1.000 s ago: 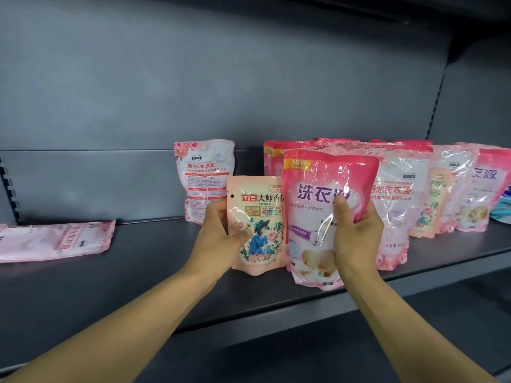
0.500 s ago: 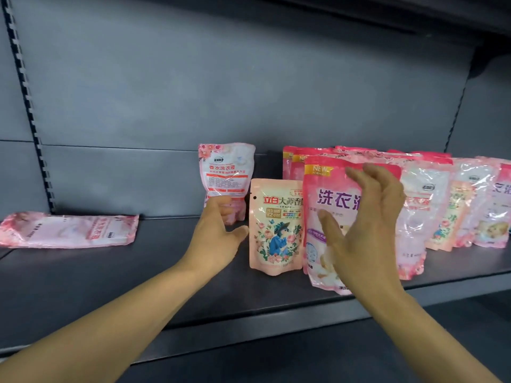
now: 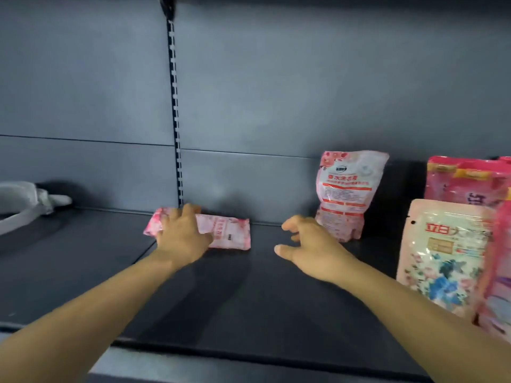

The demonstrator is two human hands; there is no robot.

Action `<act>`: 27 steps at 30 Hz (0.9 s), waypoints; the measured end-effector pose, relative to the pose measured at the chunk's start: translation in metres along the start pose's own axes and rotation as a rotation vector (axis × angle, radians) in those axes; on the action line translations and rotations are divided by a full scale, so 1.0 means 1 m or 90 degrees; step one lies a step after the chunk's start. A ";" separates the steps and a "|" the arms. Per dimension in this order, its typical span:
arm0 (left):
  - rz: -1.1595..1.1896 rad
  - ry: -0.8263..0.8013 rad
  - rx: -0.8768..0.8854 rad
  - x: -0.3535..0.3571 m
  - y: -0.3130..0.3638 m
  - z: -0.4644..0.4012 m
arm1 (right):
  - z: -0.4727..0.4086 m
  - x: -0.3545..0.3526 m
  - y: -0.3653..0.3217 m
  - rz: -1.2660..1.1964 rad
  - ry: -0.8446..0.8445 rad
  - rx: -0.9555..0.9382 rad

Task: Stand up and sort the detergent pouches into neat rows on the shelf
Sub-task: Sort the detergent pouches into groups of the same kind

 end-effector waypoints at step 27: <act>0.103 0.050 -0.159 -0.011 -0.055 -0.066 | -0.147 0.049 -0.021 0.049 0.083 0.231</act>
Point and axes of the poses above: each hand's wrist, its own z-axis away from the middle knuckle, its own x-axis out of the palm, y = z × x, the point moved 1 cm from there along -z, towards the middle knuckle, and after that the axes turned 9 degrees about z, right-handed, at the moved point
